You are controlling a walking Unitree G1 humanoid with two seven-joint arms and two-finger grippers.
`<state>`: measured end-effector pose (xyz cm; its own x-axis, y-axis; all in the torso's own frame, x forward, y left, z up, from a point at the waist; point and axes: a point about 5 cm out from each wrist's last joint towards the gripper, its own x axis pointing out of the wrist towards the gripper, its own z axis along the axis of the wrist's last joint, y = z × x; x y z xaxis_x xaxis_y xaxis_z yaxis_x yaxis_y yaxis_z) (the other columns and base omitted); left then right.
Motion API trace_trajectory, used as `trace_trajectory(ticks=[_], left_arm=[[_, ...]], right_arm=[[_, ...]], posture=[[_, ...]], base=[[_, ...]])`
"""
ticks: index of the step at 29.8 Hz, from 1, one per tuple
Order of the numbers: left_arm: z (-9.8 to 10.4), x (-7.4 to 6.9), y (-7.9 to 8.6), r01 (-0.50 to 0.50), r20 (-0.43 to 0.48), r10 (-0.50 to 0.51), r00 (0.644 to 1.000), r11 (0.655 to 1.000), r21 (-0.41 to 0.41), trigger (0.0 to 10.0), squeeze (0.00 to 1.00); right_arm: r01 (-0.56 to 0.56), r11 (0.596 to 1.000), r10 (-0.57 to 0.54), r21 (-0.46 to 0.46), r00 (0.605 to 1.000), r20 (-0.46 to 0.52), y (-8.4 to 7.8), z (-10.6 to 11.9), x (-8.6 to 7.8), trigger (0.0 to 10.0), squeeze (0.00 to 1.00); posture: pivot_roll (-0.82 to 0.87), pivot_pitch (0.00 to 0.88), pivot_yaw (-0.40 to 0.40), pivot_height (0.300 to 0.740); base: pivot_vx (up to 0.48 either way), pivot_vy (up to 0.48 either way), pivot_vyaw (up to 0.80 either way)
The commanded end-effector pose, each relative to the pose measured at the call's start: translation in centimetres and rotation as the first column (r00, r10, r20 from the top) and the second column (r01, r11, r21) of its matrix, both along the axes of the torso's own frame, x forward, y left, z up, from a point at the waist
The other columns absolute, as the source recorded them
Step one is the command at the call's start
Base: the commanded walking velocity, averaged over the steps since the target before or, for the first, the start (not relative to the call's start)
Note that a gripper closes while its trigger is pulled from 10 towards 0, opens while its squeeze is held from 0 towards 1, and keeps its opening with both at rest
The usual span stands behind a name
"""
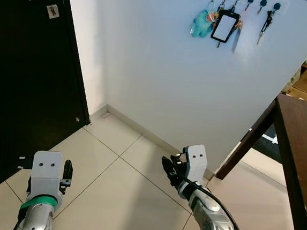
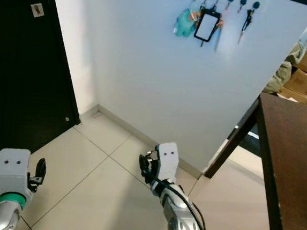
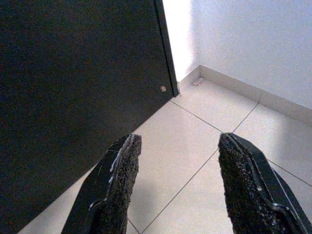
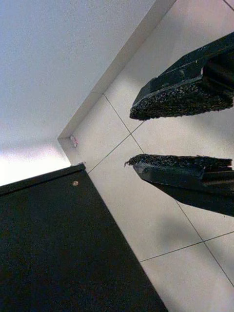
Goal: Hang keys on a hook
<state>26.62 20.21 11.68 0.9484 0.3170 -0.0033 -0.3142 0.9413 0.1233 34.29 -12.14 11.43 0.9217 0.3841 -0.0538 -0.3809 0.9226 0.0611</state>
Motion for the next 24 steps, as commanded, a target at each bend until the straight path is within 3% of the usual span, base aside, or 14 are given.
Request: trace_trajectory(ticks=[1, 24], left_arm=[[-0.38, -0.48, 0.12, -0.008, -0.015, 0.007, 1.0, 1.0, -0.011, 10.0, 0.0], [-0.3, -0.44, 0.4, -0.017, -0.009, 0.017, 1.0, 1.0, -0.026, 10.0, 0.0]], right_arm=[[0.001, 1.0, -0.002, -0.02, 1.0, -0.019, -0.05, -0.56, -0.39, 10.0, 0.0], [0.015, 1.0, -0.015, -0.027, 1.0, -0.026, -0.33, -0.4, -0.13, 10.0, 0.0]], posture=[[-0.13, 0.159, 0.056, 0.74], [-0.13, 0.179, 0.05, 0.74]], base=[[0.0, 0.0, 0.0], [0.0, 0.0, 0.0]])
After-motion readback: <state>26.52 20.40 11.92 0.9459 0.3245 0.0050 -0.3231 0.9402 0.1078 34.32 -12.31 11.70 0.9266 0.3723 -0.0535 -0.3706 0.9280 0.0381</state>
